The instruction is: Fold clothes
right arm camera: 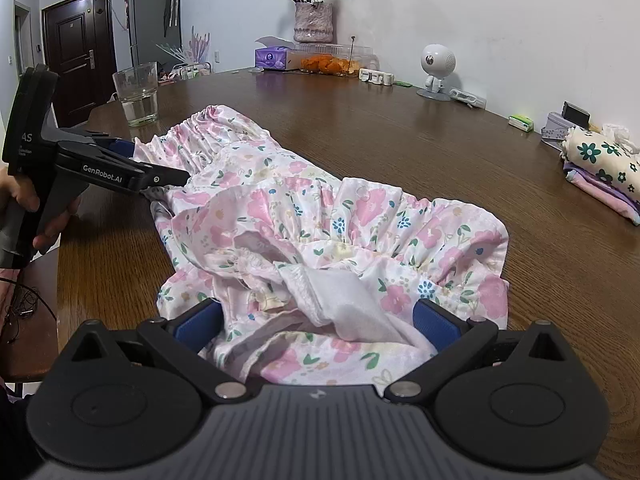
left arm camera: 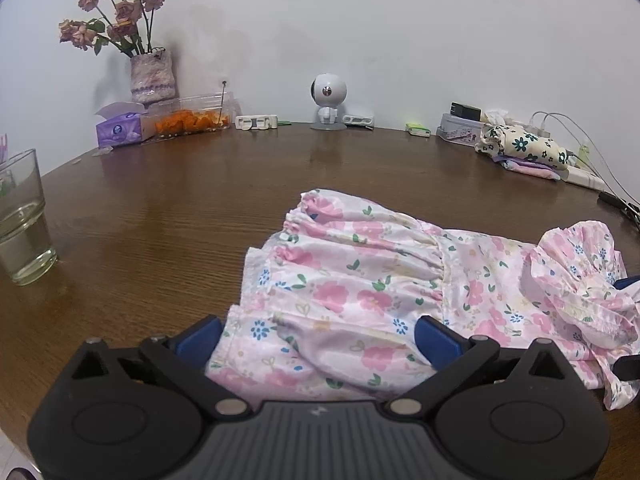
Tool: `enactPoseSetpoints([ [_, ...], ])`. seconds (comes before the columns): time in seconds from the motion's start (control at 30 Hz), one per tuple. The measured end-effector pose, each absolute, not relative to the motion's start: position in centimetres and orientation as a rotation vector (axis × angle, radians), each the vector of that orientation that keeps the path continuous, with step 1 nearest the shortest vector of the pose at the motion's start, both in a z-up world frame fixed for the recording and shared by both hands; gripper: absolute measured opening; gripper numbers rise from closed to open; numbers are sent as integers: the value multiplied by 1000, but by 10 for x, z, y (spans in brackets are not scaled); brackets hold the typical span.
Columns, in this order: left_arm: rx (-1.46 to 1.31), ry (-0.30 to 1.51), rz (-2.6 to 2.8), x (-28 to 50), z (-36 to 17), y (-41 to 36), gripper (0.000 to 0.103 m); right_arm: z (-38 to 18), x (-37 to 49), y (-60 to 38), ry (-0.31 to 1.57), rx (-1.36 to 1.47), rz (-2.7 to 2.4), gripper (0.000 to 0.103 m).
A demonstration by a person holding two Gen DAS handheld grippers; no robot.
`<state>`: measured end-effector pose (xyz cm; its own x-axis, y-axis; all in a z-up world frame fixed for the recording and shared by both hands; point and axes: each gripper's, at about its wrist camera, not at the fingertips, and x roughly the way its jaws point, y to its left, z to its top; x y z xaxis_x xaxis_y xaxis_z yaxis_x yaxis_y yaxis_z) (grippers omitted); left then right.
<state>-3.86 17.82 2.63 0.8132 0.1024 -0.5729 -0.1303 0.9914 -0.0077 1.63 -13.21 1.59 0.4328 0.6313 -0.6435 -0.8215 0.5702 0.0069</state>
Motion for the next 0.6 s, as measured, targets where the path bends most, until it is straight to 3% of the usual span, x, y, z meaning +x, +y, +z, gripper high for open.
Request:
enactPoseSetpoints([
  [0.6,-46,605,118,-37,26,182,103,16,16,-132,647,-330,926,102],
])
